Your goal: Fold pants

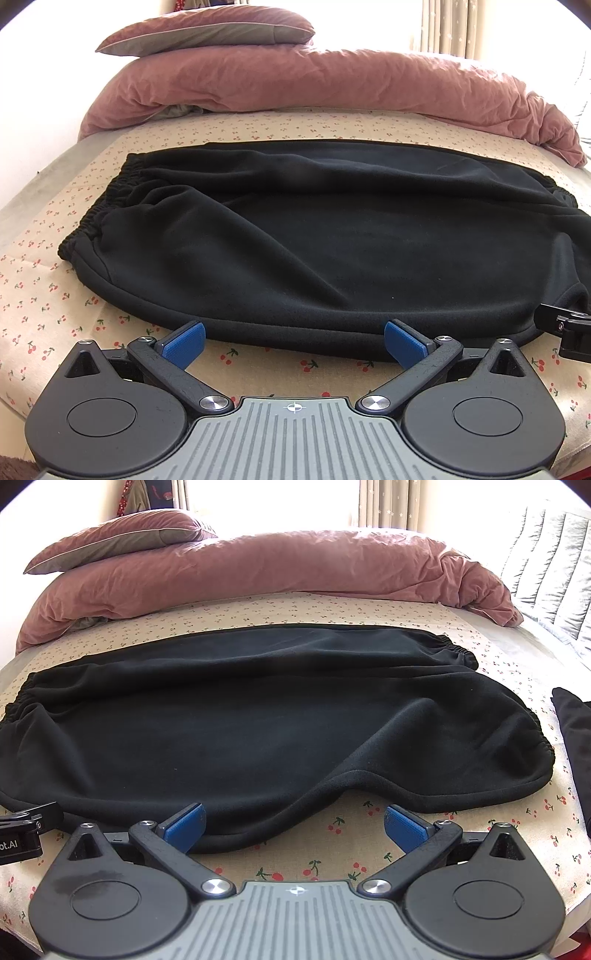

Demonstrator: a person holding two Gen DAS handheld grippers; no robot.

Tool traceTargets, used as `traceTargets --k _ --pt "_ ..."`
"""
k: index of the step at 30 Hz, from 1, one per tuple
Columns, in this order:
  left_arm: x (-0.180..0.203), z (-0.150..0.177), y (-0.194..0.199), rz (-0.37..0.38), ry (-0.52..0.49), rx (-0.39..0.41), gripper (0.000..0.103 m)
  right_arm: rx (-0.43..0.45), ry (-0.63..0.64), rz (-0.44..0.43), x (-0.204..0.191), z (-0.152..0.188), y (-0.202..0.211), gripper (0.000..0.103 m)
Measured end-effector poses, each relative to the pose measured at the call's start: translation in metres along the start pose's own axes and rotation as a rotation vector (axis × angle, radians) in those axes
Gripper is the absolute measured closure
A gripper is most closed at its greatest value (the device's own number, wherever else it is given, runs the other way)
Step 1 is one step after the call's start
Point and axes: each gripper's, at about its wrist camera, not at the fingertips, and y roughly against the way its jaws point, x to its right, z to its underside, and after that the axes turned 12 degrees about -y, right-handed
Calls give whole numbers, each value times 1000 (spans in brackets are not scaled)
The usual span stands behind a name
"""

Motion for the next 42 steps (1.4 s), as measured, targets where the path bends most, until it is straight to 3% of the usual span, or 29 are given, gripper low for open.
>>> traceTargets --k 32,37,39,42 --pt "-9 -1 3 12 26 -4 0 12 7 29 1 -1 -1 0" --pt "-28 2 4 56 110 31 0 52 -9 1 14 -9 4 0" --pt "-41 3 5 38 138 65 0 66 -13 12 21 -14 4 0" --pt "-67 2 2 11 184 54 0 57 -14 44 34 -21 -1 0"
